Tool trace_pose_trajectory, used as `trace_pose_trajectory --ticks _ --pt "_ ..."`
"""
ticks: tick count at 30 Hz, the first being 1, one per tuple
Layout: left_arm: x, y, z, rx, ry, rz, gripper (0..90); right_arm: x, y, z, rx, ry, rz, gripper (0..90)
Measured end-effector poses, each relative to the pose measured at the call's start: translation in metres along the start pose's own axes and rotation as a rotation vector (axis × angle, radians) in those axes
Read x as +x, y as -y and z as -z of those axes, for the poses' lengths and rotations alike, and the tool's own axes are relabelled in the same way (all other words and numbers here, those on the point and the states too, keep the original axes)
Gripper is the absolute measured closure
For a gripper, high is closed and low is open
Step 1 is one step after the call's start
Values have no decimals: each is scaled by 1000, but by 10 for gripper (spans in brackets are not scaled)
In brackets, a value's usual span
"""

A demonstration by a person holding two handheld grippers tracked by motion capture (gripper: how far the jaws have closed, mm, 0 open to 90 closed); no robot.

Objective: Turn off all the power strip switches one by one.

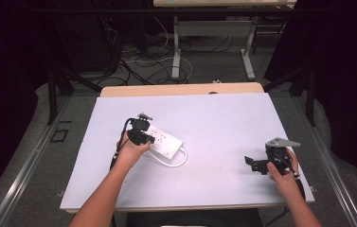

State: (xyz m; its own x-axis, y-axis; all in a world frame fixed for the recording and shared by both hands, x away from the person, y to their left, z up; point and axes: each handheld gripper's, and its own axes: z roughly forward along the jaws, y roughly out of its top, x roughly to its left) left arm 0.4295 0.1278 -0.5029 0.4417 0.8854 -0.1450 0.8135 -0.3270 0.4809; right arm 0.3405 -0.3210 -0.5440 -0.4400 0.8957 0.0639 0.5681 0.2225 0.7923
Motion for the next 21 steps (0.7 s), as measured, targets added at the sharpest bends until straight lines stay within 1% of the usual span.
trace_pose_trajectory --ticks 5,6,10,11,12,15,20,21 --pt "2 1 -3 7 -4 4 900 0 0 0 -1 1 3 0" --pt "3 1 -3 13 -3 6 900 0 0 0 1 -2 -5 0" --pt "4 2 -5 15 -4 15 900 1 0 0 3 -2 -4 0" --pt "4 2 -6 18 -2 11 900 1 0 0 3 -3 -4 0" --pt "4 3 -7 14 1 21 900 1 0 0 3 -2 -5 0" --pt "4 3 -7 14 -2 8 900 0 0 0 2 -2 -4 0" --pt "4 3 -7 12 1 20 900 1 0 0 3 -3 -4 0" --pt "4 3 -7 13 -2 9 900 1 0 0 5 -3 -8 0"
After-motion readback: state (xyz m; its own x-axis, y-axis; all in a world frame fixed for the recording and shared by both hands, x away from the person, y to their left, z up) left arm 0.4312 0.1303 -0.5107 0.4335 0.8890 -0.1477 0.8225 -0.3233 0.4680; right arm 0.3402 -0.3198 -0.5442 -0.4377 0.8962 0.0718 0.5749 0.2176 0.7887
